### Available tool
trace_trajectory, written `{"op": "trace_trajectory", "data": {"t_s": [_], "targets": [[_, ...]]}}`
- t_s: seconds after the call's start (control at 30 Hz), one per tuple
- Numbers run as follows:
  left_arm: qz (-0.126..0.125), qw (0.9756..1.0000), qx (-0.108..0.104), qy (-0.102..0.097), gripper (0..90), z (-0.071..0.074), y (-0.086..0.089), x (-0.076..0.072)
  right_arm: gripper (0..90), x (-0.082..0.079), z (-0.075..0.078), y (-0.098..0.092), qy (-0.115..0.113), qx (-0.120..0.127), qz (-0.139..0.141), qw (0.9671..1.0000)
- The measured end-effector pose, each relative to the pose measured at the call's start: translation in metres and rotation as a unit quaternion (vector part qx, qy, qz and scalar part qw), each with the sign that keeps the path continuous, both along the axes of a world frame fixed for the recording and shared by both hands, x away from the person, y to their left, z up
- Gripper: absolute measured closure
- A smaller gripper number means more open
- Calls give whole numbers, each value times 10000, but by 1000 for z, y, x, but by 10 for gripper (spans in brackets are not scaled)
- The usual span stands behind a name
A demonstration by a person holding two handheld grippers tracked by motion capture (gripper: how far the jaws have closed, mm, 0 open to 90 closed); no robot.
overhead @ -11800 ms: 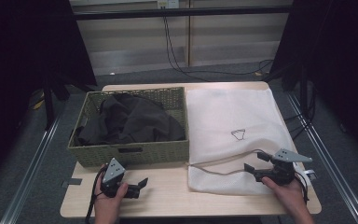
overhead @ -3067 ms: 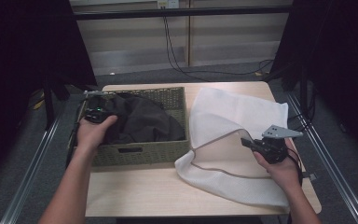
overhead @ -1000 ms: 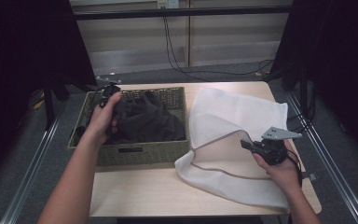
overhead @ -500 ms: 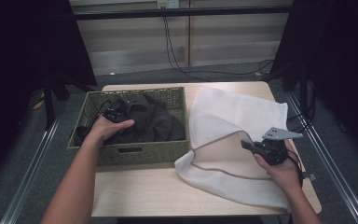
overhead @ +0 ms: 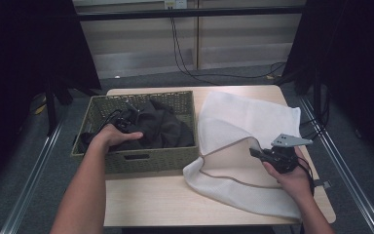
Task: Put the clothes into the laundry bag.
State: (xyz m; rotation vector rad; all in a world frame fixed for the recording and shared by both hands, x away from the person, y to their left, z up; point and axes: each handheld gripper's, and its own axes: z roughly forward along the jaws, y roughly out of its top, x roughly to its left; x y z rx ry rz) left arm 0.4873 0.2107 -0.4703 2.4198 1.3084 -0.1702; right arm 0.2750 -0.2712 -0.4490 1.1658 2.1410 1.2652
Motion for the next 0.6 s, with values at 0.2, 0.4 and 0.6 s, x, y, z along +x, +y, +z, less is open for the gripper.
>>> {"op": "trace_trajectory", "data": {"t_s": [0.2, 0.4, 0.6], "targets": [[145, 9994, 250, -211, 219, 3, 3, 0, 865, 0, -2, 5, 46, -47, 54, 10000], [518, 9986, -37, 32, 692, 7, 9, 0, 869, 1, -4, 4, 55, -22, 89, 9999], [246, 9991, 64, -347, 771, 21, 6, -4, 871, 1, -4, 1, 54, -16, 84, 9999]]}}
